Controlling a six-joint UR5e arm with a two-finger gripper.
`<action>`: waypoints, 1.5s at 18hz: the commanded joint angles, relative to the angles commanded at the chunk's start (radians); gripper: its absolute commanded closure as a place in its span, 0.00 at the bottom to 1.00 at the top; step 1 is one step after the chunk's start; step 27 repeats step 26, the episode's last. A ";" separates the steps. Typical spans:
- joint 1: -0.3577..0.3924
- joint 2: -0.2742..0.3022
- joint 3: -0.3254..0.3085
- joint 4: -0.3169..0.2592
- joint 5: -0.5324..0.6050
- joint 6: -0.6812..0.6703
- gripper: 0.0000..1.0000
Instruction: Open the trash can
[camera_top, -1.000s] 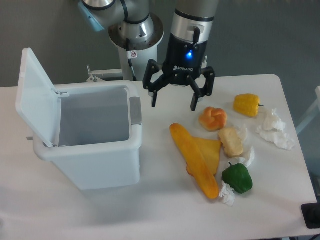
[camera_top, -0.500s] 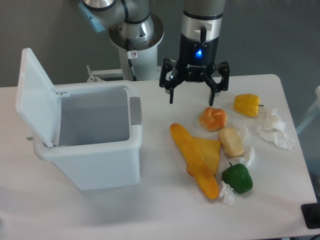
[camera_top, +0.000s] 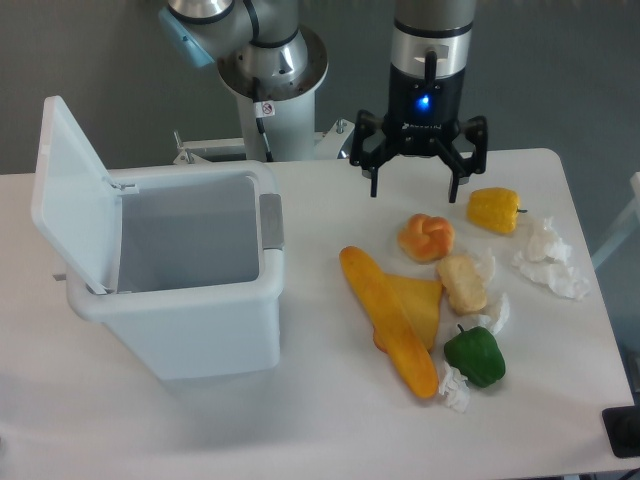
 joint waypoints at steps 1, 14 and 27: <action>0.000 0.000 0.002 0.000 0.003 0.023 0.00; 0.023 0.000 -0.012 0.002 0.028 0.192 0.00; 0.028 -0.002 -0.017 0.002 0.032 0.229 0.00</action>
